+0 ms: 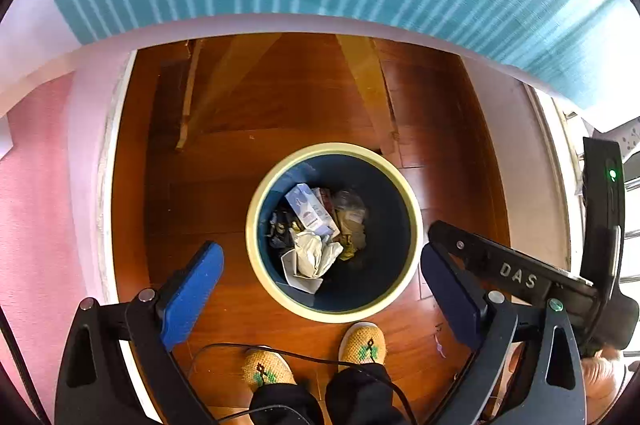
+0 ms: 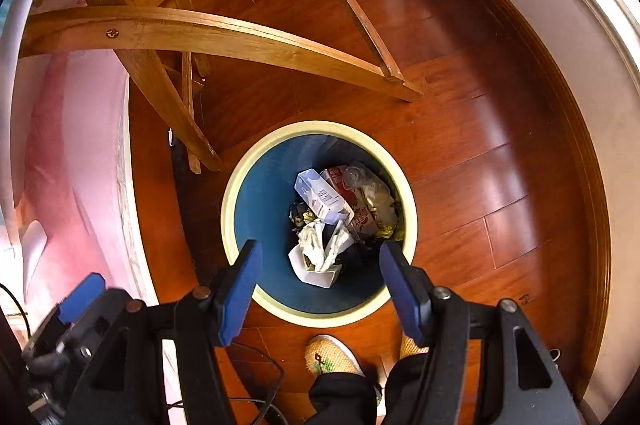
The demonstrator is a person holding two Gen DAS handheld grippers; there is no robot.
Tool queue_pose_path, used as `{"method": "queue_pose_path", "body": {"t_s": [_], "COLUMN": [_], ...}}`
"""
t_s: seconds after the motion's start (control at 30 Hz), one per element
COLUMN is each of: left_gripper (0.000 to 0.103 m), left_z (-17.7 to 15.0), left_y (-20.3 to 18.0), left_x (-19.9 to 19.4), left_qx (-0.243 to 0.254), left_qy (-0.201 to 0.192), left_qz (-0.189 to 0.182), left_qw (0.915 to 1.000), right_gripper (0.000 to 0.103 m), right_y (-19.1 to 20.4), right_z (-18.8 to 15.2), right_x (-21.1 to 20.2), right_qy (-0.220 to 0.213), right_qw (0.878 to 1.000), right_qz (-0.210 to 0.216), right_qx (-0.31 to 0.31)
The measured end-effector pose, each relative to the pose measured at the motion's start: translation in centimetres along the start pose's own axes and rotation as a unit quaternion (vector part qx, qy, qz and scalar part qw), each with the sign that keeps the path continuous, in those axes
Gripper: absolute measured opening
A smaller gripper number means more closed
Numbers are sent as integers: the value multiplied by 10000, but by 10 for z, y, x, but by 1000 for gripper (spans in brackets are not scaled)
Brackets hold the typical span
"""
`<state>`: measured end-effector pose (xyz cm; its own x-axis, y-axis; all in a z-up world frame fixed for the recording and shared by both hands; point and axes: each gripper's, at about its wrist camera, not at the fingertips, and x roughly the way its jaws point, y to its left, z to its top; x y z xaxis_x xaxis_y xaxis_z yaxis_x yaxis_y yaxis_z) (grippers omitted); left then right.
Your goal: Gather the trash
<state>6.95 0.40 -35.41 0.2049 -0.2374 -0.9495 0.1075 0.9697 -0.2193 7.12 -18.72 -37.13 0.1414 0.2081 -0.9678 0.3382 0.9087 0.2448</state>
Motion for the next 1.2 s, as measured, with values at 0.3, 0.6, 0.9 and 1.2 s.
{"method": "queue_pose_path", "body": {"t_s": [0.3,0.6,0.9,1.2], "left_gripper": [101,102,102,102], "left_z": [5,8,15,32], "left_y": [8,9,0,-14], "left_x": [-6,-19,-57,-131], "left_qx": [-68,-145,-172,-254], "left_qy": [-128,-243,-441,-776], "left_qz": [196,367,485,478], "left_qw": [9997,9989,9977,9955], "right_gripper": [62,76,76,76], "right_y": [7,22,29,47], "right_z": [-1,-2,1,7], "right_x": [-9,-30,-68,-146], "right_qy": [-161,-359,-509,-853], "right_qw": [9992,9967,9960,9924], "right_qz": [-51,64,178,271], "right_qx": [-370,-731,-719,-844]}}
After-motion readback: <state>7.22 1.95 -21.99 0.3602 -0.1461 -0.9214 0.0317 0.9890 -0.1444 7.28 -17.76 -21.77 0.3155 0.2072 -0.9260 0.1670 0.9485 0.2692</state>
